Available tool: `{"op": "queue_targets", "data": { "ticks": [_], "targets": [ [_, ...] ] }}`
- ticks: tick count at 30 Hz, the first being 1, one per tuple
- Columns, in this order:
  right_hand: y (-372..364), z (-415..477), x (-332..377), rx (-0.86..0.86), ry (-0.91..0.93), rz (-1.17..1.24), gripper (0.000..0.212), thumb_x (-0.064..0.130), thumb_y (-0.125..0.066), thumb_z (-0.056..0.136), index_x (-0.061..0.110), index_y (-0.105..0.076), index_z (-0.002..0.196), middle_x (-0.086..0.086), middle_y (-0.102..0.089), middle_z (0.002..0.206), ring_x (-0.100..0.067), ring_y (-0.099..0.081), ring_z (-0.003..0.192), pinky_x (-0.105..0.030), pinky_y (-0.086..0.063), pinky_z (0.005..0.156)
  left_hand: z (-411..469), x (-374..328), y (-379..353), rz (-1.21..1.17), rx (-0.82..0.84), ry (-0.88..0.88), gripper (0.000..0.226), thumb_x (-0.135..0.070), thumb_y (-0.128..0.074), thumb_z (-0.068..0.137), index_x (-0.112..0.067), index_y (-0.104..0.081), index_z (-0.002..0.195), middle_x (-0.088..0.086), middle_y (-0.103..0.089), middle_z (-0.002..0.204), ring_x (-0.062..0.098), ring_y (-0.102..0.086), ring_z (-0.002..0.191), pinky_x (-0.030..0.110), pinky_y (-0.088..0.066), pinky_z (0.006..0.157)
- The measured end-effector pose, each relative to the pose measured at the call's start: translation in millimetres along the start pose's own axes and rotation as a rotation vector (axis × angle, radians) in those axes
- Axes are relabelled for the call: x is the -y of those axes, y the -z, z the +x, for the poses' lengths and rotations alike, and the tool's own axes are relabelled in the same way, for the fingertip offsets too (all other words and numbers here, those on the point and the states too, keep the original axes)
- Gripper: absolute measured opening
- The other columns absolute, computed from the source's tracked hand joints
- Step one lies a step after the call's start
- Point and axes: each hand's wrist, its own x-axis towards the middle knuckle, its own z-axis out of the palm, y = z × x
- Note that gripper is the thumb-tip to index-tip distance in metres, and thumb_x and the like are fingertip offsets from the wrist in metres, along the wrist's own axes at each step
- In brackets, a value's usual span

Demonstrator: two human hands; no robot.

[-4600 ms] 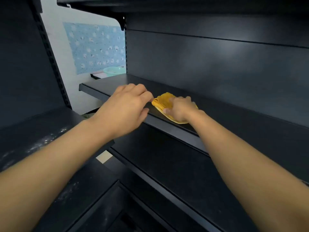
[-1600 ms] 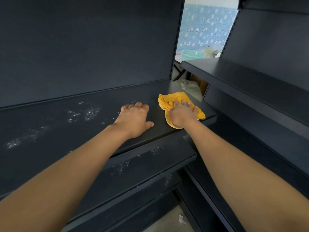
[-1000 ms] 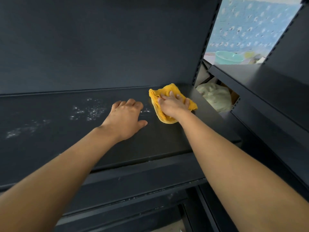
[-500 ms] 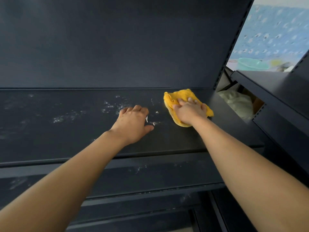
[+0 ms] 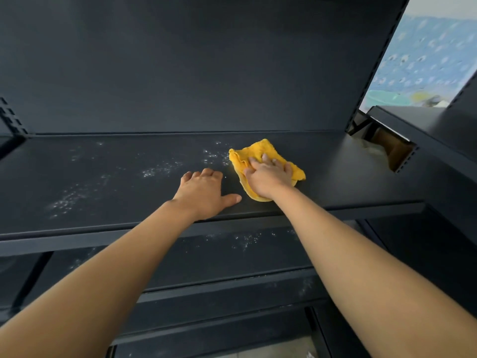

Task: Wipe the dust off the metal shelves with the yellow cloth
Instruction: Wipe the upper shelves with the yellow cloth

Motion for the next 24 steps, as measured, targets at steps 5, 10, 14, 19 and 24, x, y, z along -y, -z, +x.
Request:
{"op": "queue_targets", "data": {
  "ticks": [5,10,14,19,24],
  "targets": [
    [2,-22,-20,-0.026,-0.102,-0.007,0.054,0.047,-0.015,0.1,0.032,-0.012,0.151,-0.003,-0.004,0.161,-0.028,-0.005,0.147,-0.051,-0.001,0.117,-1,3,-5,-0.005,-0.018,-0.03,0.071,-0.062,-0.038,0.088,-0.013,-0.036,0.139,0.008,-0.038,0.144,0.027,-0.035,0.133,0.041,-0.02,0.113],
    [2,-35,-13,-0.001,-0.176,-0.004,0.055,0.047,-0.012,0.1,0.029,-0.007,0.152,-0.004,0.001,0.161,-0.03,-0.001,0.147,-0.052,0.004,0.116,-5,5,-5,-0.029,-0.039,-0.048,0.069,-0.059,-0.041,0.088,-0.012,-0.036,0.138,0.009,-0.039,0.142,0.028,-0.035,0.133,0.041,-0.019,0.113],
    [0,-41,13,0.039,-0.196,0.023,0.056,0.043,-0.013,0.101,0.026,-0.004,0.153,-0.004,0.007,0.16,-0.029,0.003,0.147,-0.053,0.007,0.115,-13,13,-6,-0.024,-0.058,-0.055,0.07,-0.058,-0.041,0.089,-0.012,-0.033,0.141,0.01,-0.037,0.144,0.028,-0.034,0.134,0.041,-0.018,0.113],
    [-7,-49,51,0.006,-0.098,-0.002,0.057,0.04,-0.024,0.1,0.023,-0.008,0.152,-0.007,0.003,0.16,-0.031,-0.001,0.147,-0.053,0.002,0.115,-21,22,-5,-0.038,-0.102,-0.034,0.069,-0.054,-0.044,0.09,-0.009,-0.029,0.14,0.011,-0.037,0.143,0.029,-0.033,0.134,0.042,-0.019,0.113],
    [2,-47,13,-0.019,-0.22,-0.036,0.053,0.038,-0.022,0.099,0.027,-0.016,0.151,-0.007,-0.007,0.16,-0.033,-0.004,0.146,-0.057,0.002,0.115,-26,31,-2,-0.076,-0.093,-0.04,0.071,-0.052,-0.046,0.09,-0.01,-0.025,0.143,0.011,-0.034,0.145,0.029,-0.031,0.135,0.041,-0.017,0.114]
  ]
}}
